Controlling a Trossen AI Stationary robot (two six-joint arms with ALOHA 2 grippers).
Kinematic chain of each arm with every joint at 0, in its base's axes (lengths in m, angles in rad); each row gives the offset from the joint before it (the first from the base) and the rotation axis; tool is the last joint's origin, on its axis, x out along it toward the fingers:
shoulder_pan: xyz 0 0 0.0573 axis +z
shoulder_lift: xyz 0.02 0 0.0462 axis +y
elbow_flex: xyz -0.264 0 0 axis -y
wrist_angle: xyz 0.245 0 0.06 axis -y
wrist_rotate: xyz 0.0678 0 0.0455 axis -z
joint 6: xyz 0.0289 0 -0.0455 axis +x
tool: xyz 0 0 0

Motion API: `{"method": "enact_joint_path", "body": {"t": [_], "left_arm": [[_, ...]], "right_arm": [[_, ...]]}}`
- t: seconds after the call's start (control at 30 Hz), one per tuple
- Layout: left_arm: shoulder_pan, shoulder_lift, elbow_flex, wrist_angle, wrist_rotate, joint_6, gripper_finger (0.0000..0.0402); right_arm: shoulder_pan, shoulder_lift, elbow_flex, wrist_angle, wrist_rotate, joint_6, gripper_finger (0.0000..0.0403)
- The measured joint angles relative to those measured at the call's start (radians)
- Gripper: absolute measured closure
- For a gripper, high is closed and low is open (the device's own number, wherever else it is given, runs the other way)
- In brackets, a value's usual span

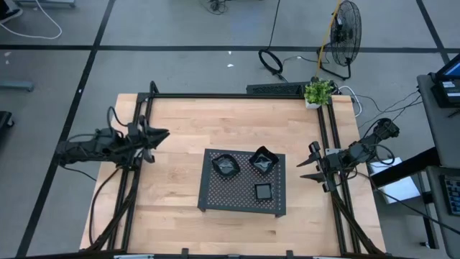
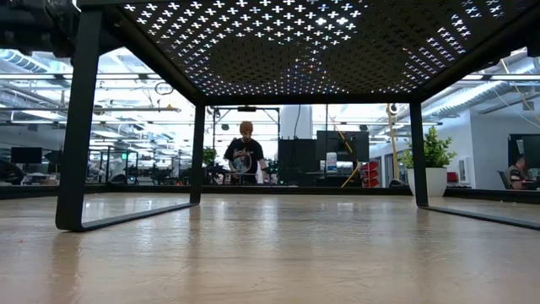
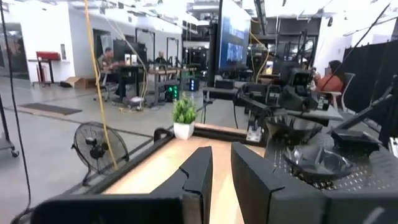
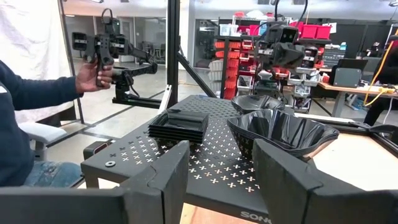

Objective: Pick & Place Mini shaped plates
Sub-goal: Return to Home Position

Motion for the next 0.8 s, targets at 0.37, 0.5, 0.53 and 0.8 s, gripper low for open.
{"method": "enact_joint_path", "body": {"t": [0.37, 0.5, 0.53, 0.8], "left_arm": [[0.0, 0.0, -0.077, -0.003, 0.02, -0.012, 0.0339], [0.0, 0.0, -0.08, -0.004, -0.01, -0.015, 0.0339], [0.0, 0.0, -0.08, -0.006, -0.019, -0.016, 0.0339], [0.0, 0.0, -0.08, -0.012, -0.027, 0.028, 0.0339]], "right_arm": [[0.0, 0.0, 0.0, 0.0, 0.0, 0.0, 0.0238], [0.0, 0.0, 0.0, 0.0, 0.0, 0.0, 0.0238], [0.0, 0.0, 0.0, 0.0, 0.0, 0.0, 0.0238], [0.0, 0.0, 0.0, 0.0, 0.0, 0.0, 0.0238]]}}
